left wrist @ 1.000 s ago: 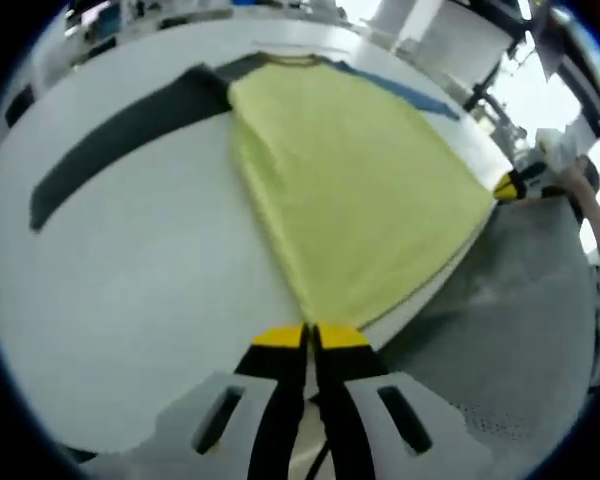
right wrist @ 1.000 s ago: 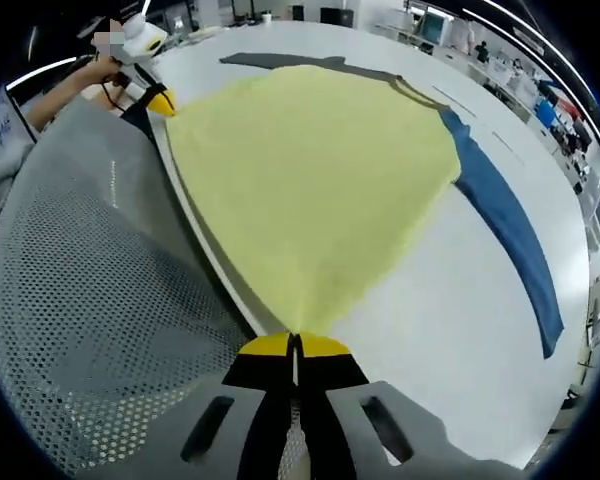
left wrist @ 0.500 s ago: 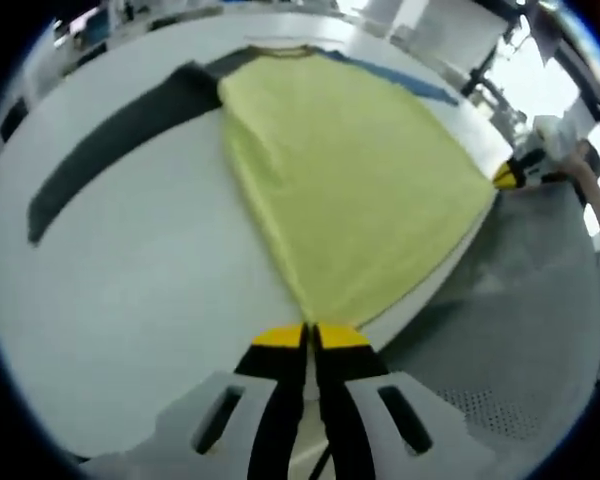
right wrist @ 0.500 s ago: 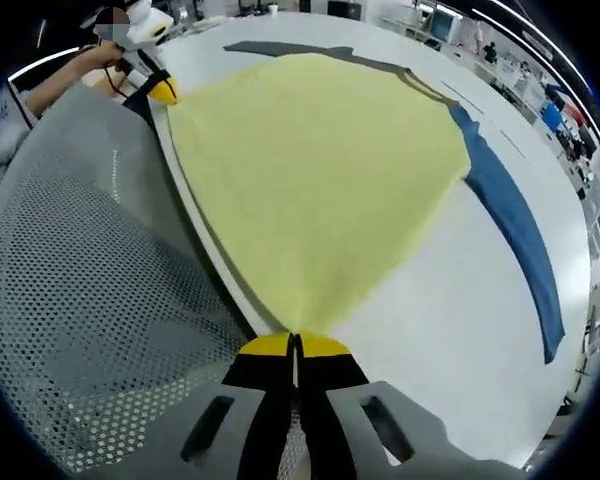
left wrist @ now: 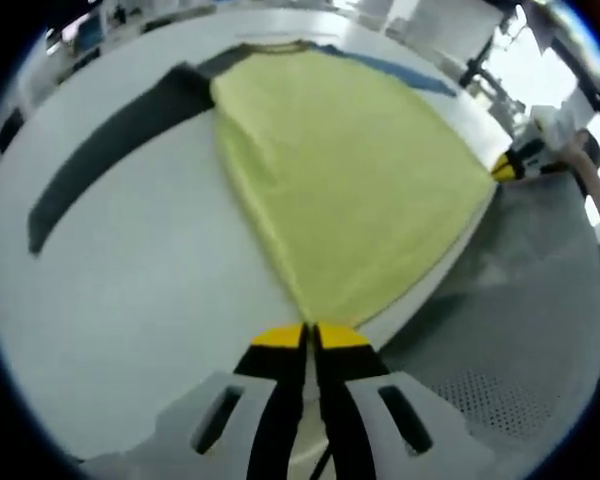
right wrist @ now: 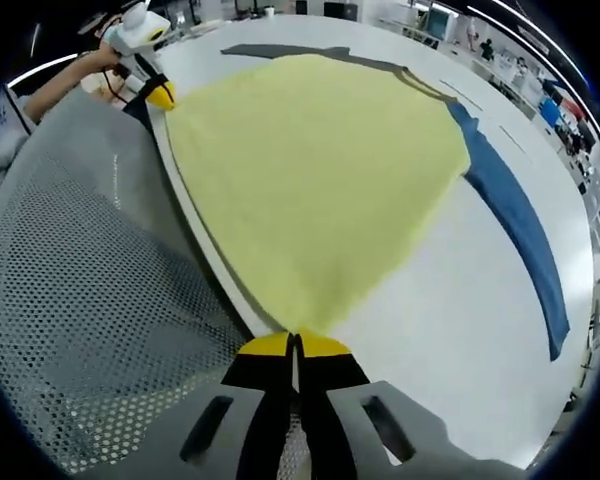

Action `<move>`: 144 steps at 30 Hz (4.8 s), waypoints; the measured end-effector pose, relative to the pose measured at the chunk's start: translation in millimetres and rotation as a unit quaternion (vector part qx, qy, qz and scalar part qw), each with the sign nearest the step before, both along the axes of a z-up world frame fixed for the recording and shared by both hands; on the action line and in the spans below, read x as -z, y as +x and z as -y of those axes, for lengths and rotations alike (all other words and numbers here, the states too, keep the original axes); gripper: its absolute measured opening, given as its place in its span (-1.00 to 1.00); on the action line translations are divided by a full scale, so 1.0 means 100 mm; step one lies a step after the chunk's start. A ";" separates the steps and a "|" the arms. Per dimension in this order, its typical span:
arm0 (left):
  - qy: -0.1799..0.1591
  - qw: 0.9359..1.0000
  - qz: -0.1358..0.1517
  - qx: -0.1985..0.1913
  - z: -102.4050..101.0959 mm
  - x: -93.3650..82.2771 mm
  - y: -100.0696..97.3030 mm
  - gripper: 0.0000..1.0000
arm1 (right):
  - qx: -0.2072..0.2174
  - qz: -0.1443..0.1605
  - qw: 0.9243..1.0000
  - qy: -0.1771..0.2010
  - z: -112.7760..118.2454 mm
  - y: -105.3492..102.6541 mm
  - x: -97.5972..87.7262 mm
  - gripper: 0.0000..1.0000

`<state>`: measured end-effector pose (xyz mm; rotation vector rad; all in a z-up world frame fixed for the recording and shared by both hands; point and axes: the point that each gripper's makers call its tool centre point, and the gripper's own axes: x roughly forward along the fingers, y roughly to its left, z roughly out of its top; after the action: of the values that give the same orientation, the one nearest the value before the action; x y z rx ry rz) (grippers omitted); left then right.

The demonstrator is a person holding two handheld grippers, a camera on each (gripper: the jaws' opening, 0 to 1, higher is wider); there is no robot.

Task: Fold the garment on the visible template until the final outline fits inside the template.

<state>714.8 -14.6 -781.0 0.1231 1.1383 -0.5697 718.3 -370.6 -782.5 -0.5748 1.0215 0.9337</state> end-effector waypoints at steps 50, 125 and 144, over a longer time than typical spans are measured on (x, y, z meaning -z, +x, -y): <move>-0.109 0.946 0.305 0.014 0.27 -1.92 0.26 0.36 | 0.098 0.240 0.955 0.147 -0.09 0.35 -1.78 0.18; -0.079 0.951 0.297 -0.033 0.79 -1.94 0.05 0.99 | 0.099 0.225 0.947 0.205 0.58 0.67 -1.75 1.00; -0.068 0.954 0.291 -0.033 0.81 -1.91 0.06 0.99 | 0.148 0.241 0.938 0.200 1.11 1.28 -1.54 0.54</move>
<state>720.3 -95.9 -590.1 0.1236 0.5269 -0.5044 846.7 -481.8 -628.2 -0.2731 0.4390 0.6586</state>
